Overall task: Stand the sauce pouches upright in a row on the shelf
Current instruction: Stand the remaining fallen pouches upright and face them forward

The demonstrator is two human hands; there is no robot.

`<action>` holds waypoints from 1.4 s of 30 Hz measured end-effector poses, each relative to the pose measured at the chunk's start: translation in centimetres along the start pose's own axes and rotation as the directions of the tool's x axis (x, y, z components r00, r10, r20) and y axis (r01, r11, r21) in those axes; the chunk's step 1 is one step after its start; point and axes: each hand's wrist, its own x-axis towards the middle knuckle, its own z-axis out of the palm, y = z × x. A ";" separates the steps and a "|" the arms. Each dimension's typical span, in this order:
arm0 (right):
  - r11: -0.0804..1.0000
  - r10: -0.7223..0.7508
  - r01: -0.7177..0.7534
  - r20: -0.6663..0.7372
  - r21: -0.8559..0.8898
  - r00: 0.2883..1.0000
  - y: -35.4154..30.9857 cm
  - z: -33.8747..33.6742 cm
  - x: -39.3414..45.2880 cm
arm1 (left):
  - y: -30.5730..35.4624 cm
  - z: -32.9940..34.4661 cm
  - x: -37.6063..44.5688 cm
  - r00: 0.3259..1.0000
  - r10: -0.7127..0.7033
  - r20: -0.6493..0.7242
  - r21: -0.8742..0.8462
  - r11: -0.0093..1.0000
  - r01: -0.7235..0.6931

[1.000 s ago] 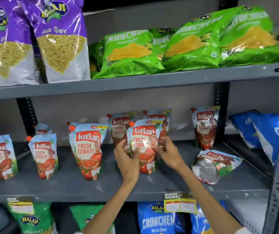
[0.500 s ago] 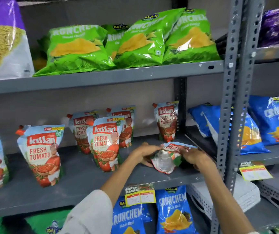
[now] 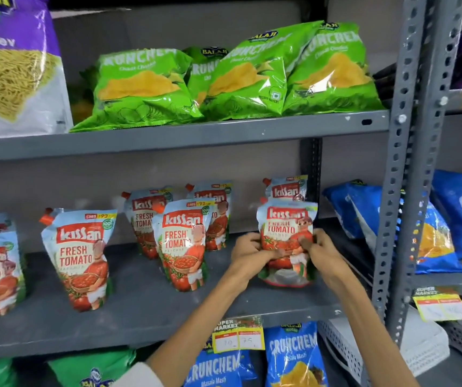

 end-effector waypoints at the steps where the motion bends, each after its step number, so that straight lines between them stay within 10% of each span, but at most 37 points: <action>1: 0.997 -0.059 0.058 0.023 0.046 0.998 -0.5 0.4 0.1 | 0.3 -0.4 0.1 0.995 0.076 -0.058 0.022 0.997 -0.075; 7: 0.957 -0.276 0.260 0.123 0.131 0.953 -1.1 3.3 0.5 | -2.4 -1.7 0.8 0.920 0.352 -0.171 0.009 0.934 -0.356; 20: 0.996 -0.090 0.084 0.274 0.036 0.957 5.0 2.3 0.8 | -6.5 -1.1 2.8 0.988 0.152 0.012 -0.036 0.988 -0.151; 37: 0.991 -0.096 0.083 -0.124 -0.105 0.988 4.8 -3.3 0.7 | -5.2 8.6 3.9 0.982 0.163 0.091 -0.147 0.978 -0.149; 42: 0.888 -0.407 0.252 -0.405 -0.384 0.819 4.8 -1.3 -2.8 | -5.2 7.4 2.4 0.981 0.174 0.083 -0.110 0.980 -0.165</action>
